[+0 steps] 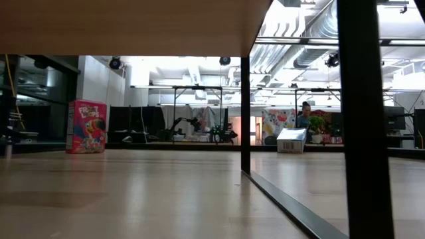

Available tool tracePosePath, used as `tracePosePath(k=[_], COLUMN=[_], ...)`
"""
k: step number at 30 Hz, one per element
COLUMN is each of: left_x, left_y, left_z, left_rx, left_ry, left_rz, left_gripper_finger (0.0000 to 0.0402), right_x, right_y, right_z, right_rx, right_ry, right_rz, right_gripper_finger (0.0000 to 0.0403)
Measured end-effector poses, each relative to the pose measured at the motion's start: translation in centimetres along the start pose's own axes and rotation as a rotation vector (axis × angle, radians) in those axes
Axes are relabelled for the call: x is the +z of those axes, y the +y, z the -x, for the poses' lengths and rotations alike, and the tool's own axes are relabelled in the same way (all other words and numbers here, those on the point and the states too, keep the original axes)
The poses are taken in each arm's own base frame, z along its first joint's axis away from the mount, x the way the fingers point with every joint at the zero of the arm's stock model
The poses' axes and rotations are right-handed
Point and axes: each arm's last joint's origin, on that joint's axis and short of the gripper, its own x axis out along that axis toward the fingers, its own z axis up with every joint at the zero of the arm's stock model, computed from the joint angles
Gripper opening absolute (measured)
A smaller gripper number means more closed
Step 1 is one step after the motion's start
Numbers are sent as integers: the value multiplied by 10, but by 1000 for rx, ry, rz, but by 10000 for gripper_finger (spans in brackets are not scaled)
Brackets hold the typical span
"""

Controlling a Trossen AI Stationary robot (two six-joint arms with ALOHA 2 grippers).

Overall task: Stack cereal on shelf
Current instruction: Put the right red cereal box on the shelf

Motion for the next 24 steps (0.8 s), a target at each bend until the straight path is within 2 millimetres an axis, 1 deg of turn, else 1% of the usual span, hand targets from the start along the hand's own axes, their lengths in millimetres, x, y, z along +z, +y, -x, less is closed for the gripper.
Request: tracePosePath(k=[3,6,8,10,12,14,16,19,21,24], left_x=[-1,-1,-1,-2,-2,-4,-9,-16,-19,-27], left_y=[0,0,0,0,0,1,2,3,3,-4], left_z=[0,2,1,1,1,3,7,17,28,38], left_rx=[3,0,1,0,4,15,42,72,84,38], left_ry=[9,4,8,12,14,22,61,69,21,-148], left_rz=[0,3,8,6,7,6,13,47,88,154], left_gripper_finger=[261,226,200,178,163,156,155,160,160,155], right_x=[-2,-1,-2,-1,1,5,9,10,7,-1], right_y=[-1,-1,-1,-2,-3,-3,-6,-10,-13,-10], right_z=[0,0,1,2,7,18,32,57,73,92], right_rx=[-7,-7,-10,-8,2,13,11,-44,-100,-206], right_ry=[16,14,23,24,28,30,51,108,158,220], right_rz=[2,2,-4,-23,-31,-21,-11,-22,-26,0], right_gripper_finger=[129,137,153,178,209,239,262,282,285,286])
